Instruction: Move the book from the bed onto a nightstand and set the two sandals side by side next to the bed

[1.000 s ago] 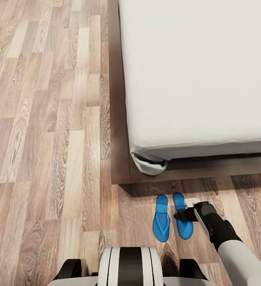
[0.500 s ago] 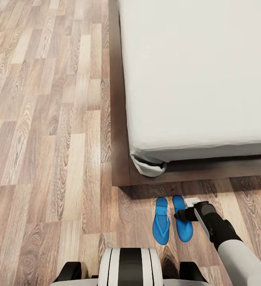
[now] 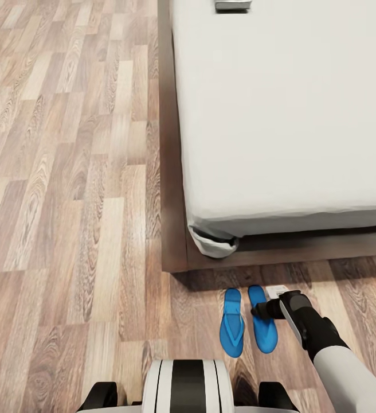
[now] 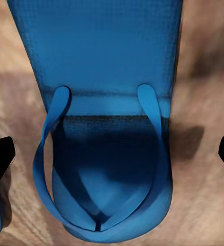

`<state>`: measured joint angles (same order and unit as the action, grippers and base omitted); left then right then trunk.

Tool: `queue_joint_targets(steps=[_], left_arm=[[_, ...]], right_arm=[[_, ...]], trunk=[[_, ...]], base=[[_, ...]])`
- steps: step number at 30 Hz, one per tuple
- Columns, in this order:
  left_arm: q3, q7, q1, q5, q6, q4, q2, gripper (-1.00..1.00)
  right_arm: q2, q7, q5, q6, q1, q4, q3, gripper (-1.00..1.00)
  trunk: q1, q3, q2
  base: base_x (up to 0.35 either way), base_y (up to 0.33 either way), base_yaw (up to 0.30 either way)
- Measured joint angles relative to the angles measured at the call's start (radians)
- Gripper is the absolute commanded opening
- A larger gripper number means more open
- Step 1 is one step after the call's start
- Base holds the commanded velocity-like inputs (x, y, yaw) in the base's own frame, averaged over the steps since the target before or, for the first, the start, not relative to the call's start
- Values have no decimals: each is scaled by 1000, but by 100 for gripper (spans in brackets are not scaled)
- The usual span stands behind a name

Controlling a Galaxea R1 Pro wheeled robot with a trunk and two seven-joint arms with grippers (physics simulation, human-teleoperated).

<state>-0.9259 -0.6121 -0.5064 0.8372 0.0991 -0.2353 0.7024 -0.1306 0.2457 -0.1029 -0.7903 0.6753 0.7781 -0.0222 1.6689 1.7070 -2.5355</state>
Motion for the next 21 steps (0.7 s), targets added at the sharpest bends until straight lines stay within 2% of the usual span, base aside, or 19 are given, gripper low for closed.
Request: queue_joint_targets(steps=[16, 21], left_arm=[[0, 0, 0, 0, -2, 0, 0, 100], [0, 0, 0, 0, -2, 0, 0, 100]], right_arm=[[0, 0, 0, 0, 0, 0, 0, 100], [-1, 0, 0, 0, 0, -1, 0, 100]], trunk=[[-7, -62, 4], [-7, -62, 4]], base=[[0, 0, 0], [0, 0, 0]])
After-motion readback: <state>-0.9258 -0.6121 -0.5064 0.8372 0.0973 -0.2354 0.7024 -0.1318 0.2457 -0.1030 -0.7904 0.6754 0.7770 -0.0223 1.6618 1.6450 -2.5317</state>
